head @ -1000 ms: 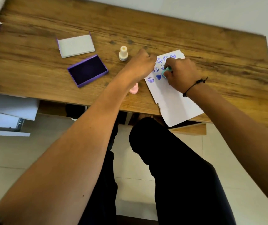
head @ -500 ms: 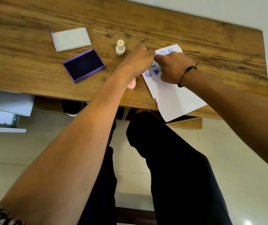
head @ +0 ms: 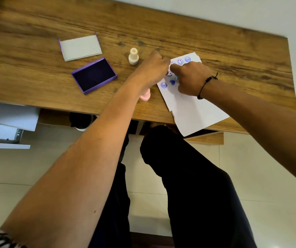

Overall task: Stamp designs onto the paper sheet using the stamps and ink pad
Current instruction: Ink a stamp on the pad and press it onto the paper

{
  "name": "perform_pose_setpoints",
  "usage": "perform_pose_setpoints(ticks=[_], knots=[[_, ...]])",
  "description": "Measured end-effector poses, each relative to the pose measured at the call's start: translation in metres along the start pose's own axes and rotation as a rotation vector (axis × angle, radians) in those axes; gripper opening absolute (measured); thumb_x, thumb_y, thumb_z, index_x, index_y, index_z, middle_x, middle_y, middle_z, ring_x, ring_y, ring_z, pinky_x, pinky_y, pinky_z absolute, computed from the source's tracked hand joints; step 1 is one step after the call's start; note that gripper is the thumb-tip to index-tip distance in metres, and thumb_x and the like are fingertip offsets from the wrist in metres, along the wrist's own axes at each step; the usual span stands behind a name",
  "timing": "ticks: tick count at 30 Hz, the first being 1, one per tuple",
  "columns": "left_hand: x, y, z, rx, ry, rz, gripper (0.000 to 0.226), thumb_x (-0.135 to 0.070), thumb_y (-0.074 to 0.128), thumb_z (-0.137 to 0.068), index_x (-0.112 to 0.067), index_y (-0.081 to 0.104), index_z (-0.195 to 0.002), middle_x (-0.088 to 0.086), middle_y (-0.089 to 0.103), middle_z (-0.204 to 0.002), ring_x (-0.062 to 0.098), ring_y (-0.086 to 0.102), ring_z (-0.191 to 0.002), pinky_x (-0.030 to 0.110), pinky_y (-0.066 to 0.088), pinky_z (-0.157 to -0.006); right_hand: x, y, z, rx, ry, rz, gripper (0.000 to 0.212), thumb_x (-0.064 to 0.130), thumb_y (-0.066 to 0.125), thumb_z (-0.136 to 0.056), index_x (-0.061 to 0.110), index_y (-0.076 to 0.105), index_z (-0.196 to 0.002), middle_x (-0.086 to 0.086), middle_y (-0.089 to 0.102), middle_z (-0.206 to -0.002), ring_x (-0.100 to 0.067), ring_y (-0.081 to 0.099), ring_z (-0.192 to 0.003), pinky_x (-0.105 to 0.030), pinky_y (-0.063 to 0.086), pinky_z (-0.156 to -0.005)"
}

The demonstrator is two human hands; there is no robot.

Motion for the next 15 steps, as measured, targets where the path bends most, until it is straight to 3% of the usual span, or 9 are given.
perform_pose_setpoints(ticks=[2,6,8,10,12,15], knots=[[-0.004,-0.006,0.007,-0.012,0.004,0.086,0.017,-0.027,0.037,-0.088,-0.014,0.047,-0.086,0.013,0.065,-0.100,0.022,0.063,-0.097,0.037,0.047,-0.092,-0.001,-0.001,0.001,0.018,0.012,-0.060,0.036,0.013,0.048,-0.088,0.009,0.045,-0.123,-0.025,0.061,-0.110,-0.040,0.056,-0.098,-0.029,0.033,-0.058],[-0.001,-0.023,0.017,-0.091,0.018,0.256,0.021,-0.022,0.032,-0.095,-0.011,0.049,-0.101,0.015,0.067,-0.109,0.023,0.064,-0.102,0.039,0.047,-0.100,-0.021,-0.018,0.011,-0.082,0.143,-0.329,0.027,0.011,0.048,-0.089,0.001,0.052,-0.113,-0.027,0.060,-0.116,-0.040,0.054,-0.107,-0.040,0.042,-0.079],[0.002,-0.032,0.025,-0.124,-0.007,0.329,0.031,-0.022,0.034,-0.096,-0.007,0.048,-0.118,0.015,0.068,-0.108,0.023,0.065,-0.103,0.036,0.050,-0.097,-0.037,-0.029,0.021,-0.171,0.248,-0.570,0.021,0.012,0.052,-0.088,0.004,0.057,-0.106,-0.021,0.063,-0.101,-0.033,0.058,-0.093,-0.034,0.046,-0.071],[0.005,-0.037,0.036,-0.136,-0.016,0.378,0.034,-0.022,0.036,-0.096,-0.005,0.048,-0.123,0.013,0.069,-0.104,0.022,0.066,-0.100,0.032,0.052,-0.092,-0.046,-0.033,0.038,-0.202,0.318,-0.901,0.004,0.012,0.051,-0.087,0.014,0.054,-0.087,-0.007,0.056,-0.073,-0.015,0.053,-0.061,-0.024,0.039,-0.047],[0.006,-0.042,0.044,-0.139,-0.016,0.417,0.023,-0.022,0.039,-0.095,-0.009,0.054,-0.106,0.011,0.068,-0.098,0.021,0.066,-0.097,0.031,0.053,-0.090,-0.047,-0.032,0.046,-0.208,0.372,-1.104,0.020,0.010,0.048,-0.088,0.021,0.044,-0.072,-0.004,0.047,-0.062,-0.008,0.041,-0.044,-0.022,0.031,-0.043],[0.011,-0.045,0.047,-0.161,-0.041,0.472,0.016,-0.022,0.043,-0.095,-0.014,0.054,-0.085,0.006,0.064,-0.084,0.018,0.061,-0.083,0.028,0.053,-0.083,-0.041,-0.031,0.051,-0.202,0.399,-1.216,0.024,0.010,0.048,-0.090,0.021,0.044,-0.069,-0.006,0.048,-0.060,-0.012,0.036,-0.043,-0.022,0.031,-0.045]])
Point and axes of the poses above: each hand's wrist, its own z-axis away from the middle knuckle, its own y-axis out of the palm, x = y × z, the point moved 7 cm from there along -z, towards the middle knuckle
